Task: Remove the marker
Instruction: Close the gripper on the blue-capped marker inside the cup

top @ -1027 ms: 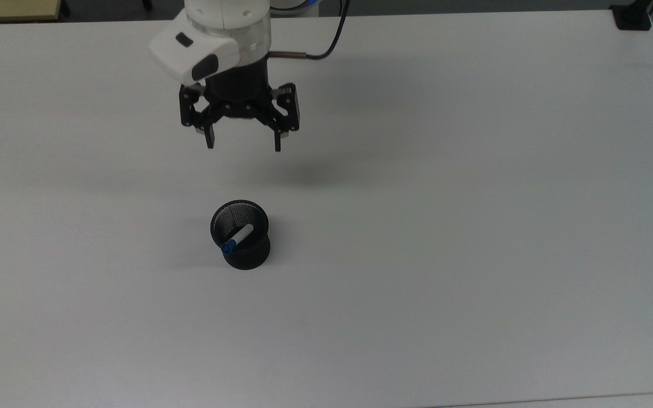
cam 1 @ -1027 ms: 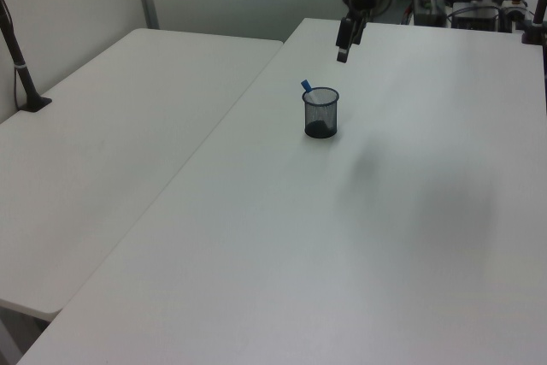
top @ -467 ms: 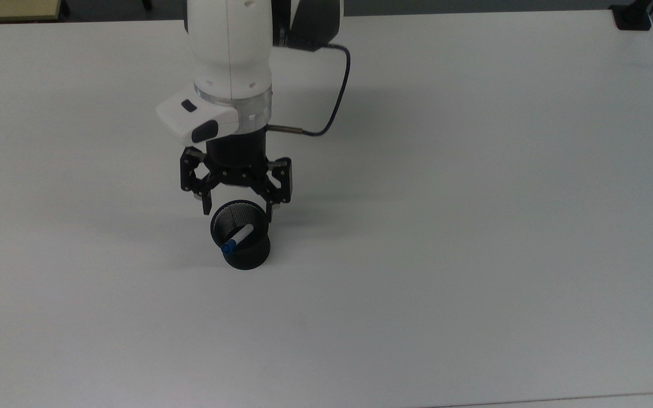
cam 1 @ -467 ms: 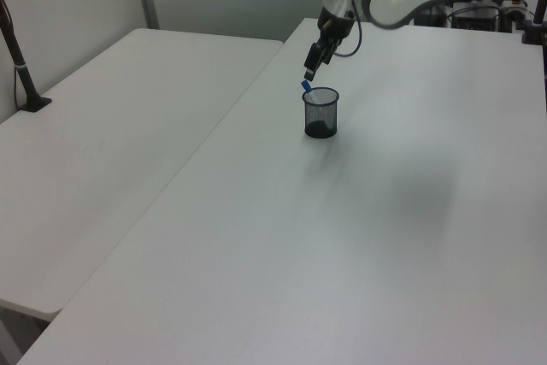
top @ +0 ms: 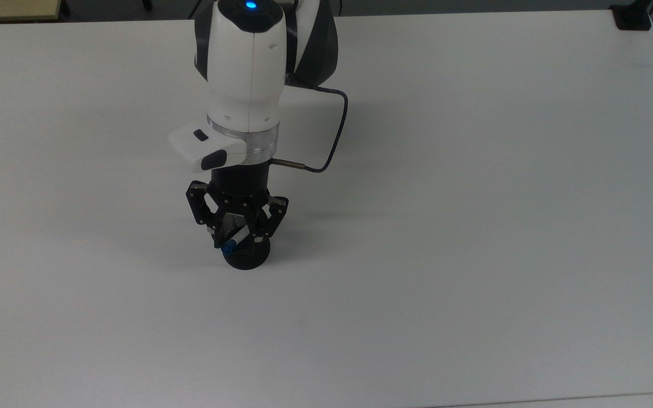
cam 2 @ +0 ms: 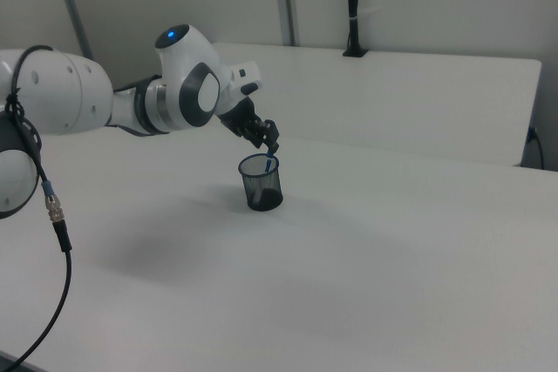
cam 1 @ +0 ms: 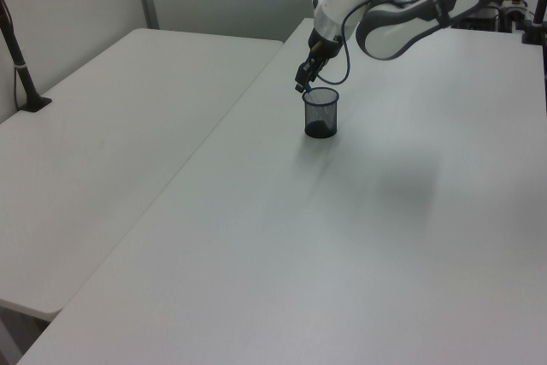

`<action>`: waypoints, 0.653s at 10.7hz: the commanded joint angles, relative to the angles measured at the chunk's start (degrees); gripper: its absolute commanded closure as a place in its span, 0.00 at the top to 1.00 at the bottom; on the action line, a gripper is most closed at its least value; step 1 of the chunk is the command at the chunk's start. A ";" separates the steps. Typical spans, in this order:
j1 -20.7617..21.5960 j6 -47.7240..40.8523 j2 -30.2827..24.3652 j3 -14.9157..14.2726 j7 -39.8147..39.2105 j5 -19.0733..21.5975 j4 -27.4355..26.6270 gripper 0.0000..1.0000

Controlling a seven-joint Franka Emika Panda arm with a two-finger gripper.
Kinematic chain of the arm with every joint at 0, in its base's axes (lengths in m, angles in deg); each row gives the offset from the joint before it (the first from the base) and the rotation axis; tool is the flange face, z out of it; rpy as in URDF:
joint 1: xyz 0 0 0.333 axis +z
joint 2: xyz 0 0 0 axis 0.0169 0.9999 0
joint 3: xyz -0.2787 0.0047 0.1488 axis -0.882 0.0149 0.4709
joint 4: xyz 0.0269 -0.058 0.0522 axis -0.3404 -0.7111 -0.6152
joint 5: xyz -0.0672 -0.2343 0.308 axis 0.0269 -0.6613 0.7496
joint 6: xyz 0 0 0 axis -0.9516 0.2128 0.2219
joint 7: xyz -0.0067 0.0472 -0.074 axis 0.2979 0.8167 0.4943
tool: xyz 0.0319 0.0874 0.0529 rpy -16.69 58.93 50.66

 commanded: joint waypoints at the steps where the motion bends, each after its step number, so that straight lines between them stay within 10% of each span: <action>1: 0.30 2.08 0.91 -0.17 3.42 -3.44 0.63 0.40; 7: 0.21 1.74 0.39 -0.17 3.60 -3.00 0.63 0.09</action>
